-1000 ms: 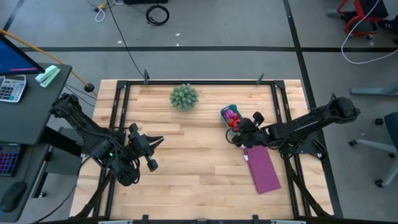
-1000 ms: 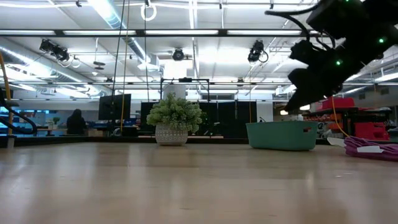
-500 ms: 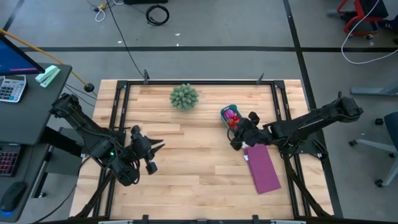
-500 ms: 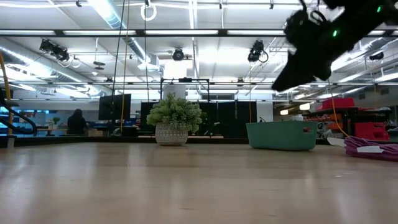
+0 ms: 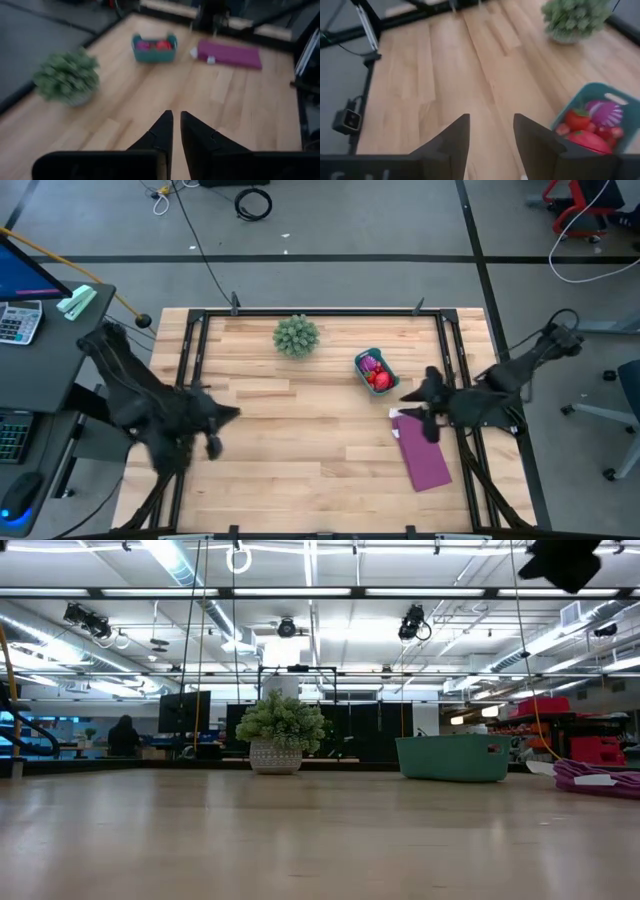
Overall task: Pick and placing Produce into tupperware
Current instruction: Return to Home Position
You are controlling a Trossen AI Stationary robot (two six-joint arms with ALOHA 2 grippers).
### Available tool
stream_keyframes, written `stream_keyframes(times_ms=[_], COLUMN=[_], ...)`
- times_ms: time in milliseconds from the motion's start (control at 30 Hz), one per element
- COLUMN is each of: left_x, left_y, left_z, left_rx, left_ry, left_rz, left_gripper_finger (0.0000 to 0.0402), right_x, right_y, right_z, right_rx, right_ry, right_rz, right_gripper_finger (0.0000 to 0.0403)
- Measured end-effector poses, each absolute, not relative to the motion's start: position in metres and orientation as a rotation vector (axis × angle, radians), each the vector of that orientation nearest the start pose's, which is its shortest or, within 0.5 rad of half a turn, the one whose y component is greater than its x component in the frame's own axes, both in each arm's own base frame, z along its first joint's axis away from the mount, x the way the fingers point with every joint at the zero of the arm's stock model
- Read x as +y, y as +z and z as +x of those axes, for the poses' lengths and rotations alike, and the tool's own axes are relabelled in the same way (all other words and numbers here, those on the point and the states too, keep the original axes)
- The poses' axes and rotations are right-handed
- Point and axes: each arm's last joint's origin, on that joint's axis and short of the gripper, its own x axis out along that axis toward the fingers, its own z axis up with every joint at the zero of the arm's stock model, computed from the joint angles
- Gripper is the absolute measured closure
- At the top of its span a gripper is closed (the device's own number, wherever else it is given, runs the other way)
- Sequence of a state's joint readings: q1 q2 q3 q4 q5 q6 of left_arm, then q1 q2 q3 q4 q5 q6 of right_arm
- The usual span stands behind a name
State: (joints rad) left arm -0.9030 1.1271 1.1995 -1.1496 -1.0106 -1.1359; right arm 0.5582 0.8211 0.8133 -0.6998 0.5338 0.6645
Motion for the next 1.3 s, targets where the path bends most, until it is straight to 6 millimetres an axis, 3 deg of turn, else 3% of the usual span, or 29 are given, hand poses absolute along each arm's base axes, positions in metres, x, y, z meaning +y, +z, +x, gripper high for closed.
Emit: stream_keyframes(times_ms=[133, 233, 333, 467, 600, 733, 800, 1033, 1300], left_x=[-0.105, -0.096, -0.108, -0.135, -0.15, -0.144, -0.136, -0.1, -0.08], left_y=[0.361, 0.359, 0.336, 0.284, 0.244, 0.236, 0.233, 0.199, 0.197], left_z=[0.099, 0.086, 0.088, 0.098, 0.106, 0.11, 0.111, 0.12, 0.119], left_rx=[0.376, 0.354, 0.319, 0.286, 0.193, -0.067, -0.179, -0.1, -0.17], left_ry=[0.376, 0.329, 0.258, 0.123, -0.086, -0.412, -0.497, -0.37, -0.302], left_rz=[-0.214, -0.229, -0.22, -0.191, -0.256, -0.24, -0.172, -0.198, -0.139], left_gripper_finger=[0.0367, 0.0369, 0.0367, 0.0358, 0.035, 0.0344, 0.0342, 0.0346, 0.0338], right_x=[0.067, 0.068, 0.075, 0.092, 0.104, 0.11, 0.107, 0.082, 0.062], right_y=[0.303, 0.299, 0.282, 0.243, 0.21, 0.208, 0.215, 0.201, 0.19], right_z=[0.115, 0.105, 0.106, 0.116, 0.124, 0.127, 0.128, 0.131, 0.122], right_rx=[0.467, 0.398, 0.382, 0.338, 0.284, 0.127, 0.023, 0.064, 0.011], right_ry=[-0.188, -0.229, -0.236, -0.173, 0.03, 0.373, 0.445, 0.383, 0.354], right_rz=[0.274, 0.247, 0.212, 0.25, 0.249, 0.154, 0.114, 0.072, 0.064], right_gripper_finger=[0.0241, 0.0242, 0.0242, 0.0243, 0.0243, 0.0241, 0.0241, 0.0242, 0.0241])
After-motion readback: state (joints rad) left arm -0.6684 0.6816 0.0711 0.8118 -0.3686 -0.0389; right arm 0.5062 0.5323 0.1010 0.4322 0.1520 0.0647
